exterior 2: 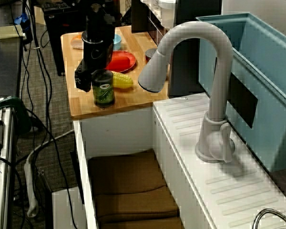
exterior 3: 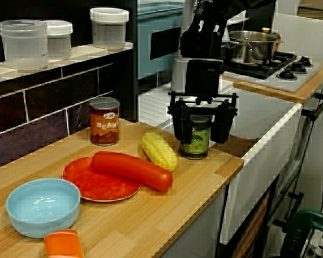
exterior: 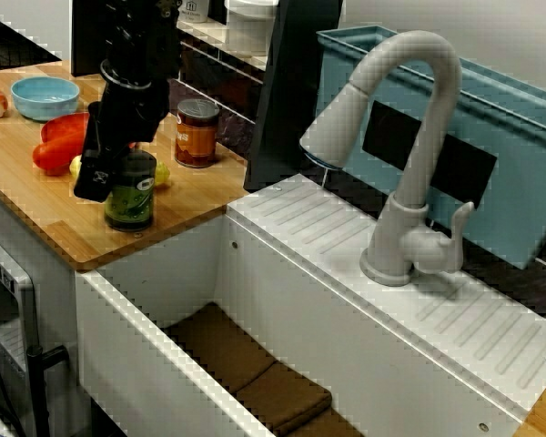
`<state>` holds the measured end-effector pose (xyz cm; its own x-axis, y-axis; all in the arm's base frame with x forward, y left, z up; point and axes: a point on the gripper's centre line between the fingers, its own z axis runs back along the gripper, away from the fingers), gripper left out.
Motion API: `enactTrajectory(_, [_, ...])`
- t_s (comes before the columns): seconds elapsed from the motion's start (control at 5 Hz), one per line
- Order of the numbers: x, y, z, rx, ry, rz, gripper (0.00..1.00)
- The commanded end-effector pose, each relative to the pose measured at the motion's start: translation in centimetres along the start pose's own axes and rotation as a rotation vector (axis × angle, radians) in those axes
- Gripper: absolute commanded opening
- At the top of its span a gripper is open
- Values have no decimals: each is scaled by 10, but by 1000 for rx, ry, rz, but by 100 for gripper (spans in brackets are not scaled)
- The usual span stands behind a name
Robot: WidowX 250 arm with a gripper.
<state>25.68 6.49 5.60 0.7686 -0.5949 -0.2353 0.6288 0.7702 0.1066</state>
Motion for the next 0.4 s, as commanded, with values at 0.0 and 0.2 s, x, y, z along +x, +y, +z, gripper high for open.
enactTrajectory(0.0, [17, -3, 12, -77, -45, -86, 100])
enactTrajectory(0.2, [21, -4, 10, -85, -40, -88, 100])
